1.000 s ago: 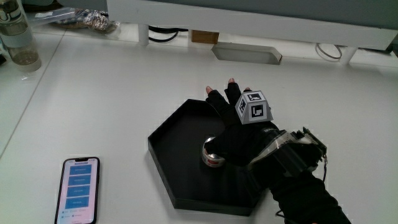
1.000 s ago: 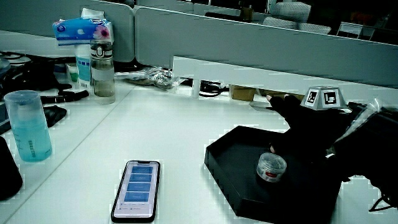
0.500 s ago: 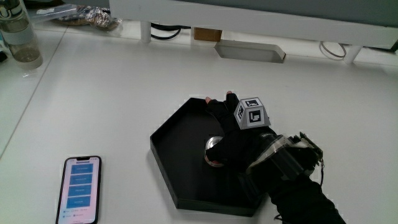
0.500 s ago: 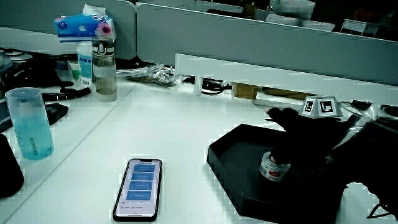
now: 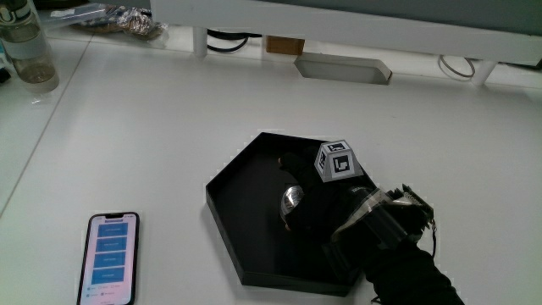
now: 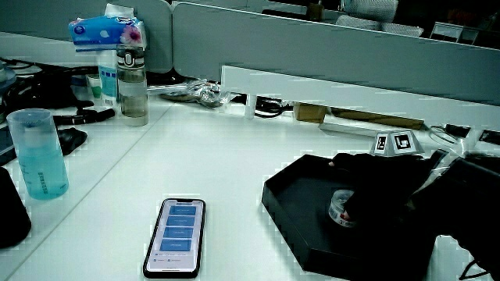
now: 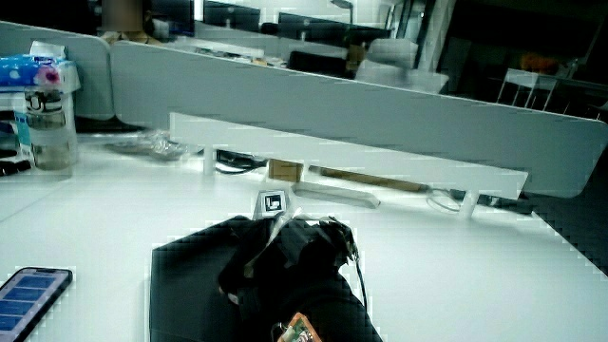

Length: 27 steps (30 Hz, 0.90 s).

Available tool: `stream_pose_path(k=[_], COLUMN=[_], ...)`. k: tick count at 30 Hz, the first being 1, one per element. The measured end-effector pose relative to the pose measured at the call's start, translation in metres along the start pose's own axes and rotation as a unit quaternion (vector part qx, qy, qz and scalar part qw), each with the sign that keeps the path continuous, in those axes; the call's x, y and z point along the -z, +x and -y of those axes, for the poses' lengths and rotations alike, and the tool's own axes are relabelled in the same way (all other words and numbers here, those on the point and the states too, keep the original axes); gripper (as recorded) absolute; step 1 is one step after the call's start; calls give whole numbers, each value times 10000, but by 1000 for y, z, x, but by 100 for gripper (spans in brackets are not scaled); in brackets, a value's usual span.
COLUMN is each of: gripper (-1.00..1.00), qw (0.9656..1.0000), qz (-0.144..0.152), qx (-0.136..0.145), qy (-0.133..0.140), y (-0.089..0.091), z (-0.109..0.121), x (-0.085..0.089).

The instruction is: Pick paper clip from plate

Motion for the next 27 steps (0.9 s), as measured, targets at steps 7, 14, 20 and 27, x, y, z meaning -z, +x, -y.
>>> stream_pose_path(k=[7, 14, 20, 27], gripper=[47, 69, 88, 100], qw=[9995, 9996, 9987, 9999], qz=[239, 173, 188, 12], qx=[126, 76, 296, 118], qy=[-162, -192, -378, -52], y=[-5, -4, -1, -1], z=[-6, -9, -16, -13], x=[6, 9, 18, 15])
